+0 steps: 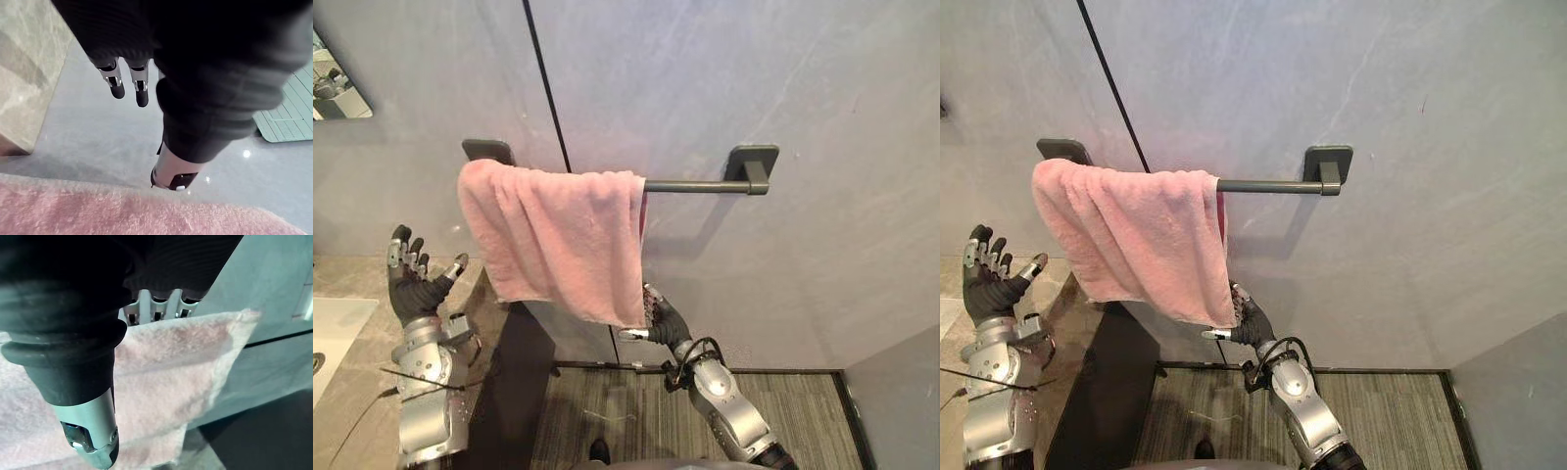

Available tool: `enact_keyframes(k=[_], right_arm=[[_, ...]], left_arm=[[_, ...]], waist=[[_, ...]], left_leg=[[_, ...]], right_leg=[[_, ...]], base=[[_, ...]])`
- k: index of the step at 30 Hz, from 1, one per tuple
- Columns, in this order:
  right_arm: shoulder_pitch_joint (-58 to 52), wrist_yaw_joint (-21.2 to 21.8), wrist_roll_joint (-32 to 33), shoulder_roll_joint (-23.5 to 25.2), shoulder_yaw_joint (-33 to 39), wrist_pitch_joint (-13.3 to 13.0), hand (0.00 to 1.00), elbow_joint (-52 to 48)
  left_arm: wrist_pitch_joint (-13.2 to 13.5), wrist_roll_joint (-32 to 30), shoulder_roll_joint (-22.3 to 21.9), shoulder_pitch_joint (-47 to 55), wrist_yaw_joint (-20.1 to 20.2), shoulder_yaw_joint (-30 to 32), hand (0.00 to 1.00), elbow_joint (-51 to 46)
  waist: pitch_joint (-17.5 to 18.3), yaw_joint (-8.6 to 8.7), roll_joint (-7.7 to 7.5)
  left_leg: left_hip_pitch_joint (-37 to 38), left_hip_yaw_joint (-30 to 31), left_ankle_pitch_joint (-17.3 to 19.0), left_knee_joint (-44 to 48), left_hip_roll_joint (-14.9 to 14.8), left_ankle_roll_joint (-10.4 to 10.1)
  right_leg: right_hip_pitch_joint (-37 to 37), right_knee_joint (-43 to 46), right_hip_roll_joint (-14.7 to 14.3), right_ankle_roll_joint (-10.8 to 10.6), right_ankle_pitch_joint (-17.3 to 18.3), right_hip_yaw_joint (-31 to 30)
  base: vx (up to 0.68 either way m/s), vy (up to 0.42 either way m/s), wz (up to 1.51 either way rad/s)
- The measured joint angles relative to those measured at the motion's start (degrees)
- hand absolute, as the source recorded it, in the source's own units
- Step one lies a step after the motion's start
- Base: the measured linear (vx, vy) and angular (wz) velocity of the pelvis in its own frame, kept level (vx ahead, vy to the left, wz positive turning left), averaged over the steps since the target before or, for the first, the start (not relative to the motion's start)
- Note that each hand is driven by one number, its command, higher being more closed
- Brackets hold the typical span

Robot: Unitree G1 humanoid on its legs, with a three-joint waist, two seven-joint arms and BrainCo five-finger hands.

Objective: Organize washtable

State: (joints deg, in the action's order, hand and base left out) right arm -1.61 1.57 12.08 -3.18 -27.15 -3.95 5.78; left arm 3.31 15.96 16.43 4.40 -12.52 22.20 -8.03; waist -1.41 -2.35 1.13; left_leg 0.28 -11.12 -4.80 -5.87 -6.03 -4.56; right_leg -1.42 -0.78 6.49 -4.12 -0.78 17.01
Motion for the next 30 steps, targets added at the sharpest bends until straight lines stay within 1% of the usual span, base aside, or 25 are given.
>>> enact_keyframes(k=[1,3,4,7,8,9,10,14,15,17,19,22,24,25,26,28,30], right_arm=[[0.0,0.0,0.3,-0.1,0.0,-0.1,0.0,-0.5],[0.1,0.0,0.9,-0.5,-0.5,-1.4,0.0,-0.9],[0.1,0.0,0.9,-0.8,-0.8,-1.8,0.0,-1.1],[0.1,0.0,0.9,-1.5,-1.4,-1.9,0.0,-3.2],[0.1,-0.1,0.9,-1.9,-1.5,-2.1,0.0,-4.7],[0.3,-0.1,0.9,-1.9,-1.7,-2.3,0.0,-5.3],[1.0,-0.2,1.0,-2.0,-2.1,-2.4,0.0,-5.4],[2.7,-0.3,1.5,-2.2,-2.6,-2.5,0.0,-5.4],[3.1,-0.3,2.0,-2.4,-3.1,-2.5,0.0,-5.4],[3.7,-0.3,2.1,-3.0,-3.5,-2.6,0.0,-5.4],[3.7,-0.3,2.2,-3.7,-3.8,-3.0,0.0,-5.4],[3.7,-0.3,3.2,-4.5,-5.2,-3.8,0.0,-5.4],[3.9,-0.3,3.7,-4.7,-6.1,-4.3,0.0,-5.4],[4.1,-0.3,3.9,-4.7,-6.5,-4.4,0.0,-5.4],[5.1,-0.3,4.9,-4.7,-7.7,-4.5,0.0,-5.4],[5.7,-0.4,5.5,-4.7,-8.2,-4.5,0.0,-5.4],[7.3,-0.6,5.6,-4.6,-9.4,-4.5,0.0,-5.4]], left_arm=[[0.2,0.3,0.6,-0.3,0.0,0.0,0.0,0.4],[1.2,2.4,2.5,-1.5,0.1,0.0,0.0,1.9],[1.3,4.1,3.1,-1.7,0.2,0.0,0.0,2.1],[1.4,8.9,4.7,-1.6,1.4,-1.0,0.0,3.3],[1.4,13.5,5.9,-1.3,2.3,-2.5,0.0,3.6],[1.4,16.7,7.2,-0.5,3.2,-4.1,0.0,3.5],[1.4,20.9,8.7,0.6,5.1,-6.0,0.0,3.5],[1.3,27.8,12.7,4.4,9.0,-10.5,0.0,2.9],[0.9,30.8,14.7,6.4,11.1,-11.4,0.0,2.2],[0.7,33.6,17.9,9.1,13.4,-11.9,0.0,1.1],[0.6,35.5,20.7,10.6,15.1,-12.7,0.0,0.6],[0.2,36.3,22.8,12.3,16.6,-13.1,0.0,-0.9],[0.2,36.2,23.4,12.3,17.3,-13.5,0.0,-1.0],[0.2,36.2,23.6,12.3,17.3,-13.7,1.0,-1.0],[0.3,36.2,24.5,12.2,17.1,-14.6,1.0,-1.0],[0.3,36.1,24.5,11.9,17.0,-15.0,1.0,-1.0],[0.3,35.9,24.4,10.6,15.3,-15.6,1.0,-0.9]], waist=[[0.0,0.01,0.0],[0.0,0.08,0.01],[0.0,0.1,0.01],[0.0,0.27,0.06],[0.0,0.26,0.07],[0.1,0.26,0.11],[0.2,0.28,0.22],[0.4,0.51,0.6],[0.4,0.7,0.63],[0.4,1.3,0.63],[0.4,1.26,0.67],[0.4,1.36,0.69],[0.4,1.48,0.74],[0.4,1.49,0.73],[0.5,1.44,0.72],[0.5,1.45,0.74],[0.5,1.37,0.71]], left_leg=[[0.0,-0.1,0.0,0.0,0.0,0.0],[-0.1,-0.7,0.0,0.0,-0.2,0.0],[-0.1,-1.1,0.0,0.0,-0.3,0.0],[-0.1,-1.6,0.0,0.0,-0.4,0.0],[-0.1,-1.6,0.0,0.0,-0.5,-0.1],[0.0,-1.6,-0.1,0.0,-0.5,-0.1],[0.0,-1.6,-0.1,0.0,-0.5,-0.1],[0.2,-1.8,0.0,0.0,-0.5,-0.1],[0.2,-1.8,0.0,0.0,-0.6,-0.1],[0.3,-1.9,0.0,0.0,-0.8,-0.1],[0.4,-2.4,0.0,0.0,-0.9,-0.1],[0.7,-3.3,0.0,0.0,-1.1,-0.2],[0.7,-3.4,0.0,0.0,-1.1,-0.2],[0.7,-3.4,0.0,0.0,-1.1,-0.2],[0.5,-3.9,0.0,0.0,-1.3,-0.2],[0.5,-4.1,0.0,0.0,-1.3,-0.2],[0.5,-4.2,0.0,0.0,-1.4,-0.2]], right_leg=[[0.1,0.0,0.0,0.1,0.0,-0.1],[0.6,0.0,-0.2,0.2,-0.2,-0.7],[0.8,-0.1,-0.3,0.3,-0.4,-1.1],[0.9,-0.3,-0.4,0.4,-0.7,-1.3],[0.9,-0.3,-0.4,0.4,-0.7,-1.3],[0.8,-0.3,-0.4,0.4,-0.7,-1.3],[0.8,-0.3,-0.4,0.4,-0.7,-1.4],[0.8,-0.3,-0.4,0.4,-0.7,-1.5],[0.8,-0.3,-0.4,0.4,-0.7,-1.5],[0.7,-0.3,-0.4,0.4,-0.7,-1.6],[0.7,-0.3,-0.5,0.5,-0.8,-1.9],[0.9,-0.5,-0.7,0.6,-1.0,-3.0],[1.0,-0.5,-0.7,0.7,-1.1,-3.2],[1.1,-0.5,-0.8,0.8,-1.1,-3.2],[1.6,-0.5,-0.9,0.9,-1.3,-3.4],[1.7,-0.6,-0.9,0.9,-1.4,-3.6],[1.7,-0.7,-1.0,1.0,-1.5,-3.7]], base=[[0.0,-0.006,-0.1],[-0.01,-0.005,-0.15],[0.0,-0.004,-0.19],[-0.01,-0.006,-0.1],[0.0,0.0,0.0],[0.0,0.0,0.0],[0.0,0.0,0.0],[0.0,0.0,0.0],[0.0,0.0,0.0],[0.0,0.0,0.0],[0.0,-0.003,-0.04],[0.0,-0.001,-0.13],[-0.01,-0.003,-0.09],[-0.02,-0.007,-0.16],[-0.01,-0.008,-0.15],[-0.01,-0.007,-0.09],[0.0,-0.003,-0.02]])
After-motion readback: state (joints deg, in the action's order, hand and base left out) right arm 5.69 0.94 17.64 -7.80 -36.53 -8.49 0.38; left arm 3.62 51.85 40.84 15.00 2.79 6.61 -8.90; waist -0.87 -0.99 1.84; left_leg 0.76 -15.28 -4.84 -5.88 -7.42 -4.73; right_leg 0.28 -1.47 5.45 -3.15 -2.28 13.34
